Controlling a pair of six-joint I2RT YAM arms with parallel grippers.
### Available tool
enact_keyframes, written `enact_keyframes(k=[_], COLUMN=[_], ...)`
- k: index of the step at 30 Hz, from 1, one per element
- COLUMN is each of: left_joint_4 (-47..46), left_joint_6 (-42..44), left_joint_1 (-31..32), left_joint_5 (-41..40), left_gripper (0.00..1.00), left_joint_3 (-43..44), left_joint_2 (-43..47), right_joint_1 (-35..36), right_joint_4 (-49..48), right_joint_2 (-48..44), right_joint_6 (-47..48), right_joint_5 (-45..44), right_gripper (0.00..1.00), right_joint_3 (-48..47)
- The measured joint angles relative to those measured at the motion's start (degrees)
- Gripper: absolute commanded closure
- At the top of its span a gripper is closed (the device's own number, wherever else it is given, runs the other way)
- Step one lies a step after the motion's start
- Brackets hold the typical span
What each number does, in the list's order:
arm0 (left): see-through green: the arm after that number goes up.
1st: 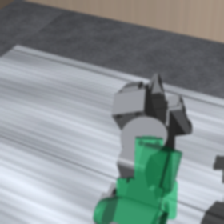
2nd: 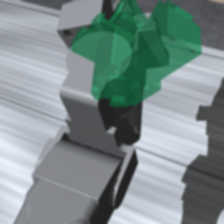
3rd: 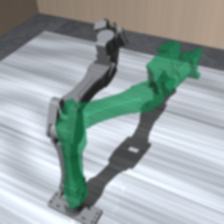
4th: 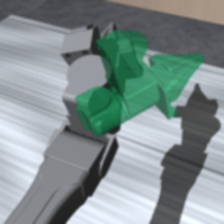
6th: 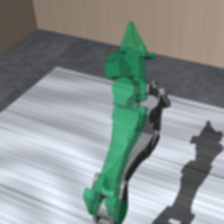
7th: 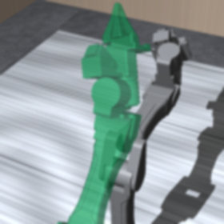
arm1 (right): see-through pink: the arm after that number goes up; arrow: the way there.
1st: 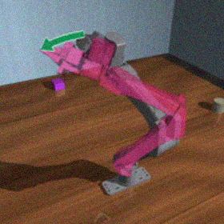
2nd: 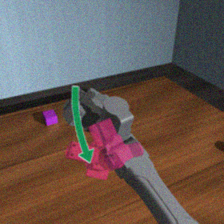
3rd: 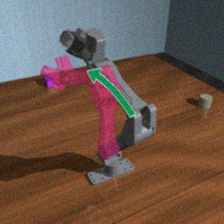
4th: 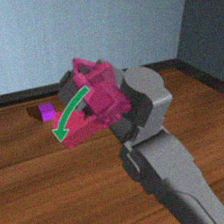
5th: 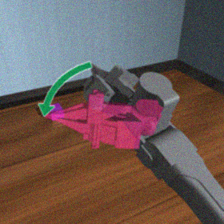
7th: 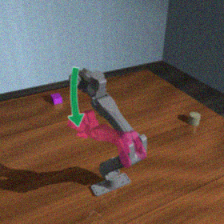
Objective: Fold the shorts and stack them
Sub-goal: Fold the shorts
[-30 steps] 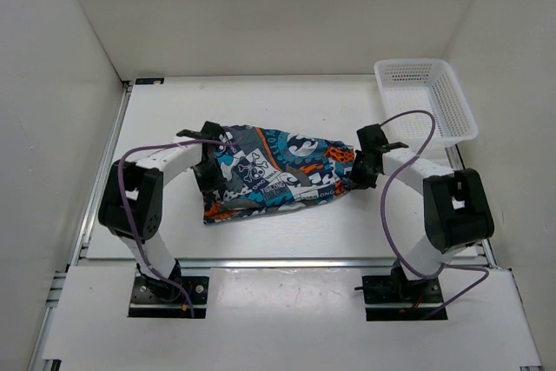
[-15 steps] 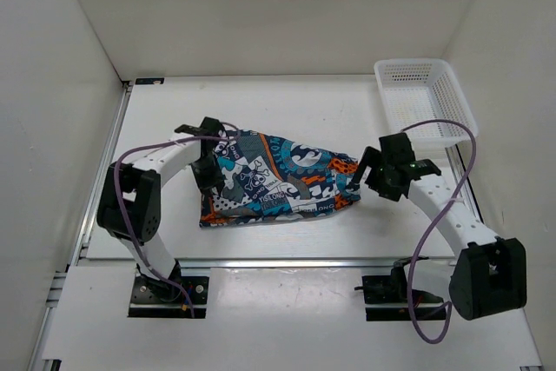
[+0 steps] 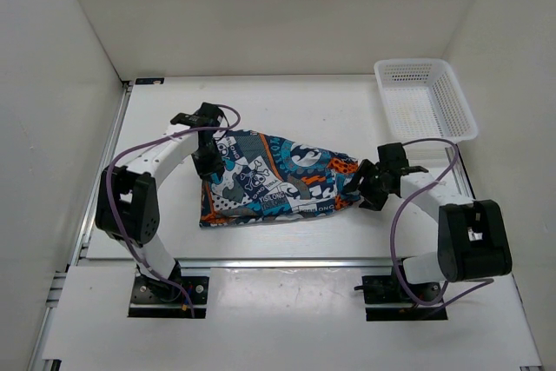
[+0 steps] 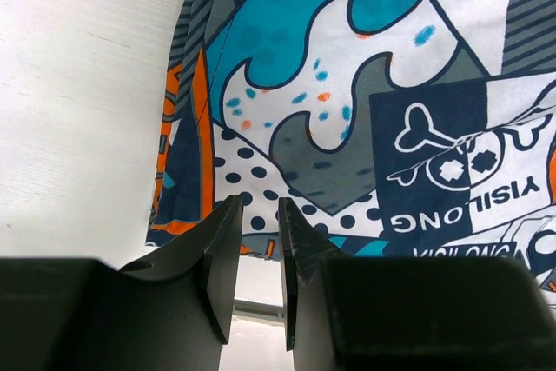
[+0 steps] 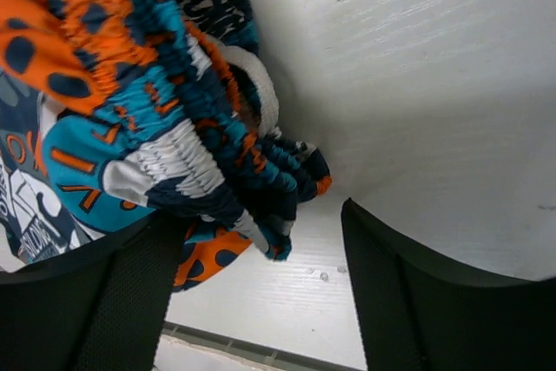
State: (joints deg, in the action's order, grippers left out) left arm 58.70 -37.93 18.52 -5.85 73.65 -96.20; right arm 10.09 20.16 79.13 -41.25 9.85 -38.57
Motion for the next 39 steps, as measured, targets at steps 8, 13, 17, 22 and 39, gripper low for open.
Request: enact_keyframes(k=[8, 13, 17, 22, 39], left_joint_4=[-0.26, -0.35, -0.42, -0.39, -1.22], left_joint_6=[0.24, 1.07, 1.55, 2.01, 3.34], left_joint_1=[-0.72, -1.88, -2.67, -3.34, -5.27], left_joint_5=[0.17, 0.31, 0.31, 0.31, 2.51], left_gripper=[0.65, 0.65, 0.65, 0.65, 0.89], left_joint_3=[-0.22, -0.22, -0.26, -1.14, -1.18], left_joint_2=[-1.16, -1.49, -1.62, -1.62, -2.56], right_joint_1=[0.00, 0.87, 2.27, 3.21, 4.94], right_joint_4=[-7.69, -12.13, -14.05, -14.21, 4.52], right_joint_2=[1.88, 4.04, 5.20, 5.73, -5.44], right_joint_6=[-3.80, -5.22, -6.10, -6.43, -0.15], right_joint_5=[-0.79, -2.43, -4.13, -6.03, -20.74], right_gripper=[0.49, 0.64, 0.75, 0.90, 1.00], right_joint_3=[2.05, 1.97, 1.88, 1.29, -6.36])
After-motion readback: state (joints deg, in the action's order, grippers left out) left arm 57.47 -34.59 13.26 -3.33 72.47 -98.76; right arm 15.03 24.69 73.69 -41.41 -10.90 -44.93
